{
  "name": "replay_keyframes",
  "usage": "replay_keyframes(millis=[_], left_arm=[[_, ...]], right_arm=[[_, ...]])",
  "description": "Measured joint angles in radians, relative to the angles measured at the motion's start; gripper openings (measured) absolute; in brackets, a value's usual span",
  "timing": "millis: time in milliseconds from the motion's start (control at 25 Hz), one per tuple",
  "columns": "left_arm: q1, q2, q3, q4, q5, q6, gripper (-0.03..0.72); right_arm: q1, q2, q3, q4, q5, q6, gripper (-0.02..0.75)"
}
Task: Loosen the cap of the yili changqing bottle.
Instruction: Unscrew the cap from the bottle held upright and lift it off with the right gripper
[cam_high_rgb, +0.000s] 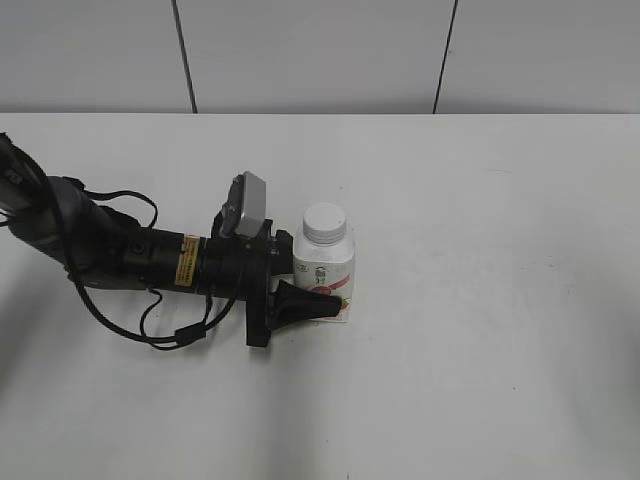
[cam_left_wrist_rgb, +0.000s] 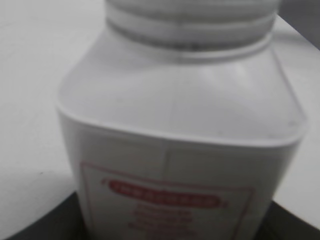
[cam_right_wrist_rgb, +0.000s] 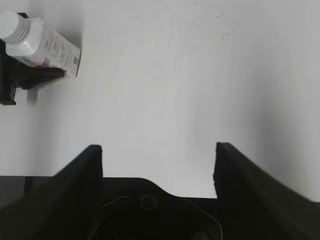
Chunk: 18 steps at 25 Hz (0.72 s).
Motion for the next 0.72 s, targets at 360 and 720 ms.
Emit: replay_keyframes(millis=[360,720], left_arm=[[0.000,0.000,0.000,-0.002,0.005,0.001,0.408],[0.000,0.000,0.000,-0.008,0.008,0.001,0.408]], right_arm=[[0.000,0.450,-0.255,0.017,0.039,0.071,0.545],[0.092,0.827,-0.512,-0.013,0.114,0.205,0.545]])
